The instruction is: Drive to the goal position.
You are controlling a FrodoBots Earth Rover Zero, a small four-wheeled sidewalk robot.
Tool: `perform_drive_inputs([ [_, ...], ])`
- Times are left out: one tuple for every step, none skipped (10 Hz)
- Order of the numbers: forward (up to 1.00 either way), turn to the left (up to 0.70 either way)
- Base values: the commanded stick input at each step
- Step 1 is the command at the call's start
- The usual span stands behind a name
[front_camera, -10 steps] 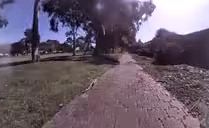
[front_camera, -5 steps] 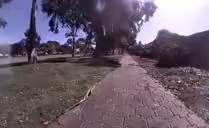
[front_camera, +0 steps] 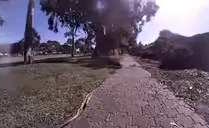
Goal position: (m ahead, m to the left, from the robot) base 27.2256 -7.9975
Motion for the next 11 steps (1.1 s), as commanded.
perform_drive_inputs([
  [0.7,-0.34],
  [0.7,-0.26],
  [0.7,-0.15],
  [0.7,-0.03],
  [0.7,0.0],
  [0.7,0.0],
  [0.7,0.01],
  [0.7,0.01],
  [0.7,0.01],
  [0.7,0.0],
  [0.7,0.0],
])
